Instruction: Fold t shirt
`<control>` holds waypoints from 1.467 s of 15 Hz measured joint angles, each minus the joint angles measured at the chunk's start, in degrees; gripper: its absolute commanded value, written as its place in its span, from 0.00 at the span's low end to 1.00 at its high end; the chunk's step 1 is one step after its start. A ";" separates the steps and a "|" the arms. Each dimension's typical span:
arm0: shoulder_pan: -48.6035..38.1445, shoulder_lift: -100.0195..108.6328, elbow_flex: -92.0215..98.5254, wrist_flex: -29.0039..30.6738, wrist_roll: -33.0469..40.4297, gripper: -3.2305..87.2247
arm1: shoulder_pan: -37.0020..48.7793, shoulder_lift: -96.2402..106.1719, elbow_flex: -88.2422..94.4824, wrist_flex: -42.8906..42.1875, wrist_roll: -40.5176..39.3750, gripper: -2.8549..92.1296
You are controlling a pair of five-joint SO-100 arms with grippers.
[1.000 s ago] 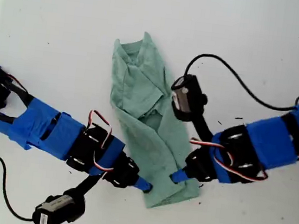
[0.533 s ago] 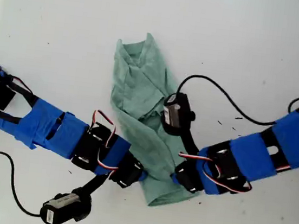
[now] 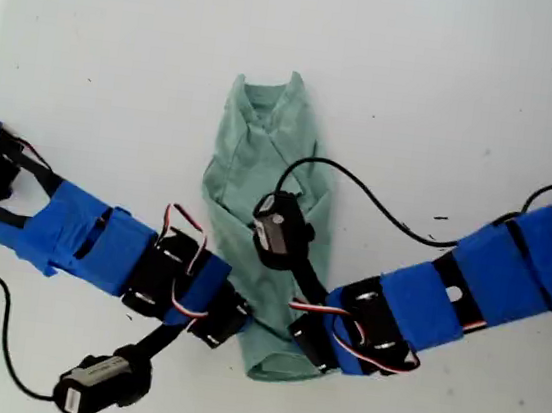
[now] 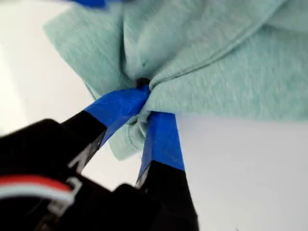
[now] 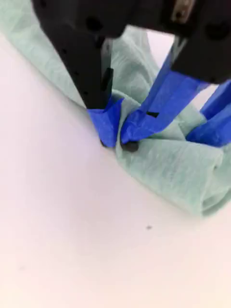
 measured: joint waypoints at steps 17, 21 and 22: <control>2.99 20.30 5.19 4.83 -5.89 0.30 | 2.81 12.30 18.37 -4.04 0.09 0.02; 3.08 6.86 4.75 -5.27 -6.50 0.32 | 3.96 11.34 19.51 -12.74 0.44 0.02; 3.08 4.48 4.39 -6.33 -7.21 0.33 | 3.96 11.25 19.51 -13.18 0.44 0.02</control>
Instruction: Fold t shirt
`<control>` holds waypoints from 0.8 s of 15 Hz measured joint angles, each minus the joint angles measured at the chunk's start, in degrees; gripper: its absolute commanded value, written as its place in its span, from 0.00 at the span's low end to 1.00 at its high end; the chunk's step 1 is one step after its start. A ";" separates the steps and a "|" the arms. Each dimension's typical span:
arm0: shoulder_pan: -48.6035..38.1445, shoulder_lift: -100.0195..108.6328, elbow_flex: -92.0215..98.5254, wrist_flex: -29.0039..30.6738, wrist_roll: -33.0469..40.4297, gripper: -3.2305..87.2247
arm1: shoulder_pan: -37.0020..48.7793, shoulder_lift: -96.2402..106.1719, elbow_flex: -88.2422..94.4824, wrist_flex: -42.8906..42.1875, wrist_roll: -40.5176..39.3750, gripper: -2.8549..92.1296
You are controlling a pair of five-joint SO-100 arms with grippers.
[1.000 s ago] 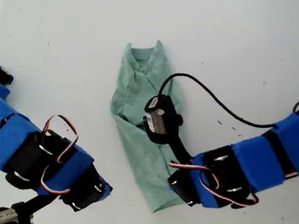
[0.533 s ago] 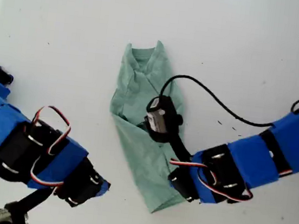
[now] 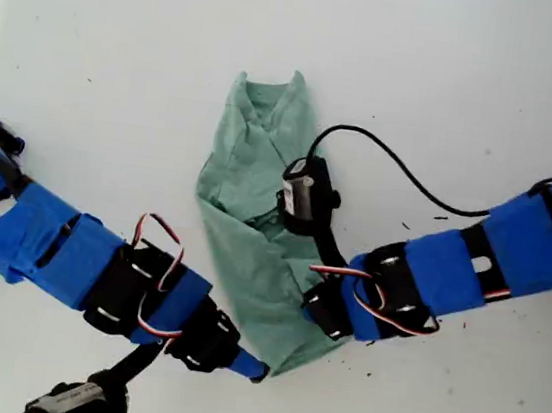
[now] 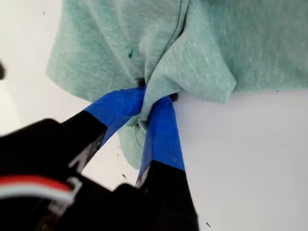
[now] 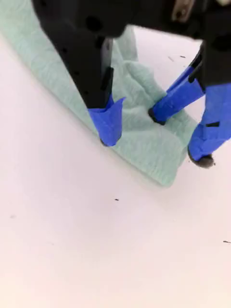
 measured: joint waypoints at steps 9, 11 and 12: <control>-0.62 -9.40 -4.66 0.53 -7.91 0.03 | -1.41 -6.94 -11.43 -1.32 -0.53 0.02; -0.97 -9.76 -4.13 2.20 -9.67 0.03 | -1.49 -6.94 -11.60 -0.79 -0.53 0.02; -1.14 -9.23 -4.13 3.52 -9.67 0.03 | -1.49 -6.94 -12.39 0.35 -0.53 0.02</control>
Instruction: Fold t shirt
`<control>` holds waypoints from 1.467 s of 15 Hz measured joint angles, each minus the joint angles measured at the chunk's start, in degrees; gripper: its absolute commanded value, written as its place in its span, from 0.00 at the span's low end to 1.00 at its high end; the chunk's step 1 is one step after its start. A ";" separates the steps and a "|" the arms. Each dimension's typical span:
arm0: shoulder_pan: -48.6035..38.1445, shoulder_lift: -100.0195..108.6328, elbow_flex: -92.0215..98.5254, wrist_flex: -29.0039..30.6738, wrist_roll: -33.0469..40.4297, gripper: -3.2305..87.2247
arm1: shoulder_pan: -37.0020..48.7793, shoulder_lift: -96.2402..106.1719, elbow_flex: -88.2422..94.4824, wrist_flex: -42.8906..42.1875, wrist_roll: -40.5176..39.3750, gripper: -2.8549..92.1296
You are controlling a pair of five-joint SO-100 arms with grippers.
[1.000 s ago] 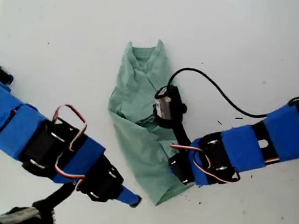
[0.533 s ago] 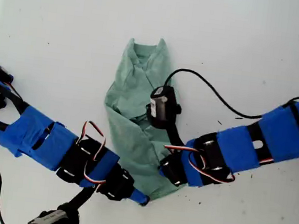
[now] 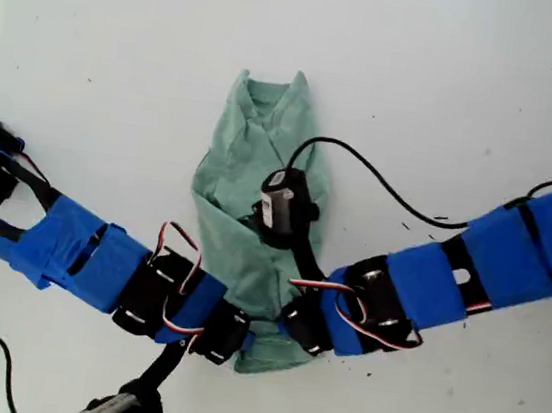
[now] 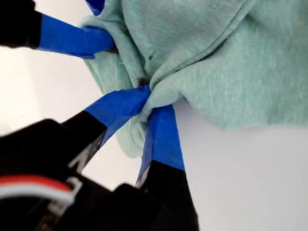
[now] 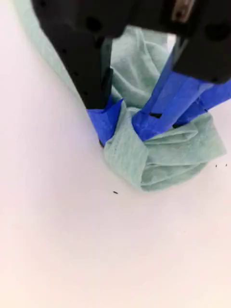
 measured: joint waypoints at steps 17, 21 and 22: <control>-12.48 27.07 6.15 10.90 13.97 0.03 | 12.83 13.54 -5.89 12.13 -12.57 0.02; -30.50 28.21 8.44 10.99 23.12 0.38 | 32.26 14.59 -0.97 11.43 -19.16 0.51; -33.57 30.32 10.11 10.99 23.55 0.38 | 37.09 14.59 -0.70 11.34 -20.21 0.48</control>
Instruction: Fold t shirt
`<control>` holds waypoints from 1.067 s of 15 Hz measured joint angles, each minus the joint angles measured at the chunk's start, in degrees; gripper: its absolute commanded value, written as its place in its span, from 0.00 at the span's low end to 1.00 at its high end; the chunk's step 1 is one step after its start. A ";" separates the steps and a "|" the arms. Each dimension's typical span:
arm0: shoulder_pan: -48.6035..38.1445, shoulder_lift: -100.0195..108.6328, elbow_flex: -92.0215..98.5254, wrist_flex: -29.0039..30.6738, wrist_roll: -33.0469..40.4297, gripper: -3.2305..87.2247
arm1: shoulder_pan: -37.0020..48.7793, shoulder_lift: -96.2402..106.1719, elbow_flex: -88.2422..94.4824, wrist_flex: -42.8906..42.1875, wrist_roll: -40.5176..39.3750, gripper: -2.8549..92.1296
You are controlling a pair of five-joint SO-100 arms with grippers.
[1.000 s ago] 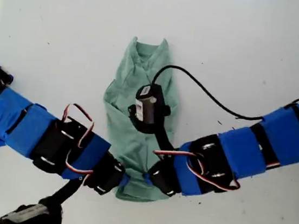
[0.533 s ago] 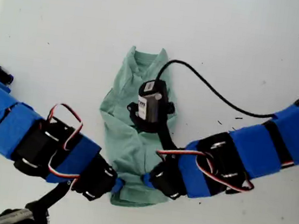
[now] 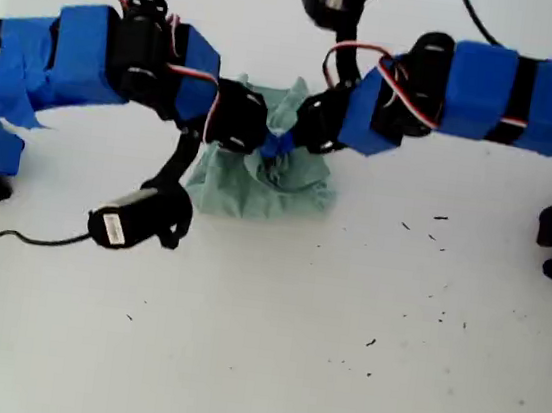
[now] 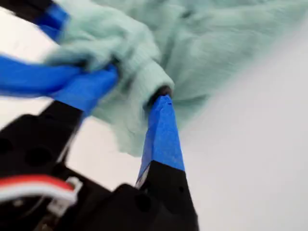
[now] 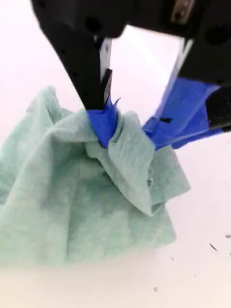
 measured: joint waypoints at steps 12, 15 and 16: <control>-13.36 93.08 94.57 -23.03 -7.12 0.18 | 28.65 79.89 73.83 2.11 -2.11 0.12; 0.70 119.79 114.35 -23.47 -16.44 0.19 | 15.56 108.98 95.01 6.06 8.44 0.10; 2.64 124.37 118.83 -21.80 -18.11 0.17 | 12.30 111.01 99.76 6.24 11.25 0.11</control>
